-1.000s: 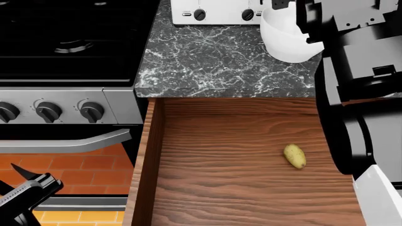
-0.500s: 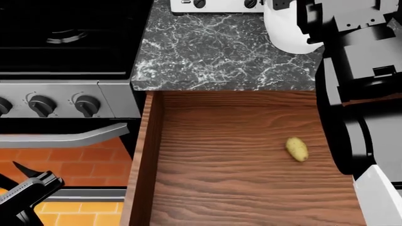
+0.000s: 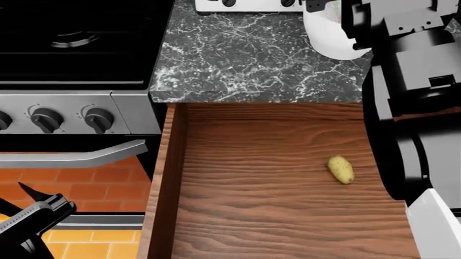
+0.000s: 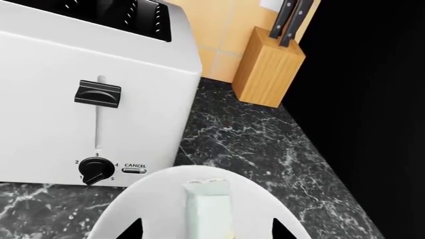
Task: Place the bar in the bowl and close the drawer.
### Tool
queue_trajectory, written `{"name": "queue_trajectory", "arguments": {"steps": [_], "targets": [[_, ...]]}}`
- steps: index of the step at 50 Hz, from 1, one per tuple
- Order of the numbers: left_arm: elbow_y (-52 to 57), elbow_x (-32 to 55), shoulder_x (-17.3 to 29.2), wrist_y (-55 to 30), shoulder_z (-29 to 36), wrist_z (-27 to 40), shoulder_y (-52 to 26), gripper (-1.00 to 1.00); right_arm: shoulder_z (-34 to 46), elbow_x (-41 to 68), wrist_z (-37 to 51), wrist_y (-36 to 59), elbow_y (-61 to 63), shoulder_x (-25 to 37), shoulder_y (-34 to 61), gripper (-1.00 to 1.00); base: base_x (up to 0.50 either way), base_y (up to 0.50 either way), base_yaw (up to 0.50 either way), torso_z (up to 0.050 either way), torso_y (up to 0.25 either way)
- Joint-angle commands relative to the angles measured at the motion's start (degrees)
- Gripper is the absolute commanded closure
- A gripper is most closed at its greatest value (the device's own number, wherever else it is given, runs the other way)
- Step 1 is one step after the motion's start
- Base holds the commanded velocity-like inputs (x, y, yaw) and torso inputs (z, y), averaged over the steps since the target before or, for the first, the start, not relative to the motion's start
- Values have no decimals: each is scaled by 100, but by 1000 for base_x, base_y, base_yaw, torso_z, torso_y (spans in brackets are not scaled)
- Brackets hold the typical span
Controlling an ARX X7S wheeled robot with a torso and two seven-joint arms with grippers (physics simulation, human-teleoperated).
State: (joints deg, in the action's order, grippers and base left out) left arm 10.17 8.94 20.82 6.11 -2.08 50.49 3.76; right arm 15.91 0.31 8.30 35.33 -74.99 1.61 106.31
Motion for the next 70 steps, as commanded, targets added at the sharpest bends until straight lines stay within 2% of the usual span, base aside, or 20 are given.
{"name": "queue_trajectory", "arguments": {"steps": [1,33,41,49,70], "targets": [[-25,35,13,70,16,-41,5,-100,-77,-6,-46,1,0,-3,22,-100,0,0,0,0,0],[-21,137,36,136,46,-102,-3,-100,-54,-22,-108,12,0,10,417,-100,0,0,0,0,0],[23,126,16,315,40,-104,170,-100,-63,-14,-220,139,0,8,587,-100,0,0,0,0,0],[-78,205,-34,838,19,-223,473,-100,-185,50,-305,233,0,23,733,-100,0,0,0,0,0],[-175,221,-87,1346,10,-290,839,-100,-671,141,-420,611,1,-62,723,-100,0,0,0,0,229]]}}
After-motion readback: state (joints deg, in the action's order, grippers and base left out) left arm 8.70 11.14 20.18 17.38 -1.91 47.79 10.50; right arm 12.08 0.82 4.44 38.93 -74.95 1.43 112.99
